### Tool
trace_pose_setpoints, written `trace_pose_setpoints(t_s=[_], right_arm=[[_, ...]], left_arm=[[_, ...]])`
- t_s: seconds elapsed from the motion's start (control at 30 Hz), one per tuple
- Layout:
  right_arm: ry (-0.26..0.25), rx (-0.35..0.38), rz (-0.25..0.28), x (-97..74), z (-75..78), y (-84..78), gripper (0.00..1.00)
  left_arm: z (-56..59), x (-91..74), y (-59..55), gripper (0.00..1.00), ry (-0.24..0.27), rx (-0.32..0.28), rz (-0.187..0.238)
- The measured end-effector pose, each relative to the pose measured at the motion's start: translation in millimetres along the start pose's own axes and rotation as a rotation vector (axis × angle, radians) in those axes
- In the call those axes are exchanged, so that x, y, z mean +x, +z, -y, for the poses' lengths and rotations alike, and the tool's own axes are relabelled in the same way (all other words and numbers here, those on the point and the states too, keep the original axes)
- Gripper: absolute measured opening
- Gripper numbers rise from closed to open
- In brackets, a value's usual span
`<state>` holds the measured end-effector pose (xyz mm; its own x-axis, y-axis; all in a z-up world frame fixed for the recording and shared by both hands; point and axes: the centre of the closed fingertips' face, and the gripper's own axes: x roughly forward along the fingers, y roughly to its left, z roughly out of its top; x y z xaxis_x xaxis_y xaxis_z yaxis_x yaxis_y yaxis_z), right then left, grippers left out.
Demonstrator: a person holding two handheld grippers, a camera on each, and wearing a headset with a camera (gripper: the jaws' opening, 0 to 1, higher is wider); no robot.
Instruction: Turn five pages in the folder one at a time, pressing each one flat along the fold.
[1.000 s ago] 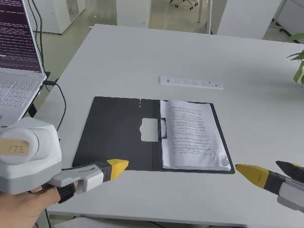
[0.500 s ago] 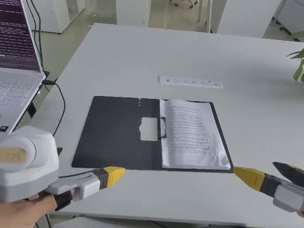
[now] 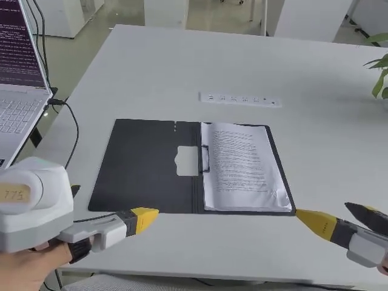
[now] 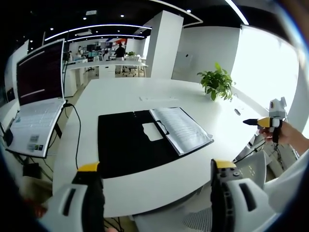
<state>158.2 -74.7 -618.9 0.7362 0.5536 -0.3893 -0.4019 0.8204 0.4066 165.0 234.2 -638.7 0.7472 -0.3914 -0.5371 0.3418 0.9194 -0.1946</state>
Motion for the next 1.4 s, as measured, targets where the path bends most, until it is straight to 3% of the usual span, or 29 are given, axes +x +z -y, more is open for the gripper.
trace_pose_setpoints(t_s=[0.37,1.03,1.27,1.33,1.4], right_arm=[[0.001,-0.004,-0.012,4.6,1.7,-1.0,0.95],[0.016,0.017,-0.033,23.6,5.3,-8.7,0.93],[0.027,0.028,-0.035,27.0,2.4,-11.0,0.93],[0.027,0.034,-0.034,27.5,2.8,-11.3,0.93],[0.026,0.035,-0.032,27.8,3.7,-11.5,0.93]], left_arm=[[0.6,7.9,0.6,0.9,-0.005,0.007,-0.01],[22.2,54.2,-1.4,0.85,-0.077,0.045,-0.043],[48.6,87.6,2.2,0.85,-0.149,0.089,-0.051],[57.4,99.7,-0.8,0.84,-0.178,0.11,-0.083],[67.2,109.9,1.5,0.84,-0.195,0.131,-0.082]])
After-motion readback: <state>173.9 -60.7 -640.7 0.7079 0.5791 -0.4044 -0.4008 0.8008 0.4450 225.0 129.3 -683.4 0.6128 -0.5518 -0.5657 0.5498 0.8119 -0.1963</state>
